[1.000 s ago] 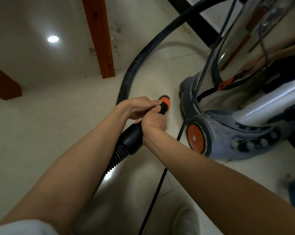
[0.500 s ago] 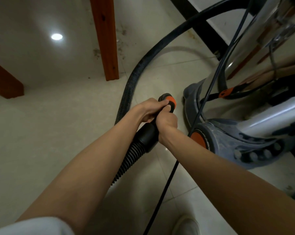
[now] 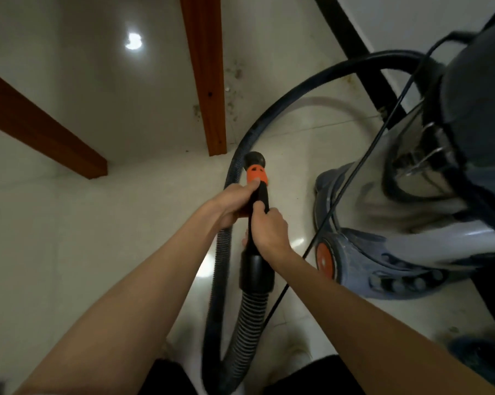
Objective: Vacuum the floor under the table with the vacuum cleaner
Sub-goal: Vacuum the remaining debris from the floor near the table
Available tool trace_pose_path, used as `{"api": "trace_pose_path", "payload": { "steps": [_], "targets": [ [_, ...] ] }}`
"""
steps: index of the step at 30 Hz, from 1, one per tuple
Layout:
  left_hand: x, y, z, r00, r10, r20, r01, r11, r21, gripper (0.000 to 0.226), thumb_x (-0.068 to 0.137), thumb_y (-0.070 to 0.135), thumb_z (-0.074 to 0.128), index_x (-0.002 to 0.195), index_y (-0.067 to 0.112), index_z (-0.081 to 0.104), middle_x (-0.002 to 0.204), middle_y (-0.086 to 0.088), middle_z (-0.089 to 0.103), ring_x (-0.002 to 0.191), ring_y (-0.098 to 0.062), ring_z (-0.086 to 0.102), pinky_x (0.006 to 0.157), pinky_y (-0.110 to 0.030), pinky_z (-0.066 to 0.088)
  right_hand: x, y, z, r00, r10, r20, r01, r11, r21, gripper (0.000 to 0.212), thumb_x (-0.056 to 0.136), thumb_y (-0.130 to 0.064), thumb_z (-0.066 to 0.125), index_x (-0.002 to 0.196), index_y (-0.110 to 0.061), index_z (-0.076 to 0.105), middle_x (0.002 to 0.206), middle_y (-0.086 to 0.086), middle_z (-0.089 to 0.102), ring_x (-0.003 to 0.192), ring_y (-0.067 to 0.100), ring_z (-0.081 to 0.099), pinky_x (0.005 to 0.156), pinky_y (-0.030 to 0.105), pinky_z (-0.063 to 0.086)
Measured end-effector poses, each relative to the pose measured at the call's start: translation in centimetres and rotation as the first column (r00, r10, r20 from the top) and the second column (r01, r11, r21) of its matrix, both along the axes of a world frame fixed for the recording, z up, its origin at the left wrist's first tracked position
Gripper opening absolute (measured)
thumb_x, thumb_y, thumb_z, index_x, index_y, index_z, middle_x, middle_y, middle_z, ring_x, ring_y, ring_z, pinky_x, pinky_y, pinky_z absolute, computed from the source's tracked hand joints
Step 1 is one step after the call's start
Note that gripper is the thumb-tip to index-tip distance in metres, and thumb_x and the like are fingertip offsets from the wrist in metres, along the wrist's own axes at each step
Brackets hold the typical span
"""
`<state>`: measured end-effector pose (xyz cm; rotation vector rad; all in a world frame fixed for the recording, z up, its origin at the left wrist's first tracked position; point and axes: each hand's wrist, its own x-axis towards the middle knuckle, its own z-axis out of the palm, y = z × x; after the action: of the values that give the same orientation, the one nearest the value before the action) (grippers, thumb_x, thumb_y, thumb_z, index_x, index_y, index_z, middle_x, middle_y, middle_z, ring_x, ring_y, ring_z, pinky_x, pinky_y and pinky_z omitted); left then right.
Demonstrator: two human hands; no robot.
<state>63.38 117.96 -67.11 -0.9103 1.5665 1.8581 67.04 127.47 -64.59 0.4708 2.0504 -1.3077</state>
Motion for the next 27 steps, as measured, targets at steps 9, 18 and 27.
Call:
{"api": "trace_pose_path", "payload": {
  "steps": [9, 18, 27],
  "targets": [
    [0.8, 3.2, 19.9, 0.997, 0.032, -0.076, -0.028, 0.998, 0.059, 0.035, 0.098, 0.039, 0.042, 0.100, 0.008, 0.058, 0.095, -0.009, 0.061, 0.093, -0.020, 0.058, 0.090, -0.032, 0.046, -0.8, 3.9, 18.2, 0.995, 0.094, -0.022, -0.096, 0.991, -0.096, 0.027, 0.102, -0.036, 0.036, 0.110, -0.012, 0.047, 0.072, 0.005, 0.059, 0.067, 0.022, 0.060, 0.076, 0.042, 0.054],
    [-5.2, 7.4, 42.6, 0.962, -0.005, -0.274, 0.007, 1.000, 0.007, 0.034, 0.100, 0.033, 0.038, 0.094, 0.007, 0.058, 0.087, -0.008, 0.062, 0.082, -0.017, 0.060, 0.082, -0.025, 0.047, -7.1, 9.5, 38.6, 0.957, 0.129, -0.260, -0.166, 0.978, -0.125, 0.023, 0.099, -0.038, 0.044, 0.098, -0.018, 0.054, 0.074, 0.001, 0.061, 0.066, 0.014, 0.063, 0.064, 0.027, 0.052],
    [-14.4, 8.9, 58.5, 0.887, -0.044, -0.460, 0.056, 0.998, 0.013, 0.040, 0.103, 0.027, 0.031, 0.121, -0.003, 0.050, 0.108, -0.013, 0.060, 0.097, -0.020, 0.058, 0.072, -0.017, 0.050, -17.1, 11.5, 52.2, 0.744, 0.271, -0.611, -0.223, 0.962, 0.155, 0.039, 0.100, -0.038, 0.042, 0.127, -0.011, 0.046, 0.093, -0.002, 0.054, 0.085, 0.018, 0.055, 0.065, 0.029, 0.037]
  ]
}}
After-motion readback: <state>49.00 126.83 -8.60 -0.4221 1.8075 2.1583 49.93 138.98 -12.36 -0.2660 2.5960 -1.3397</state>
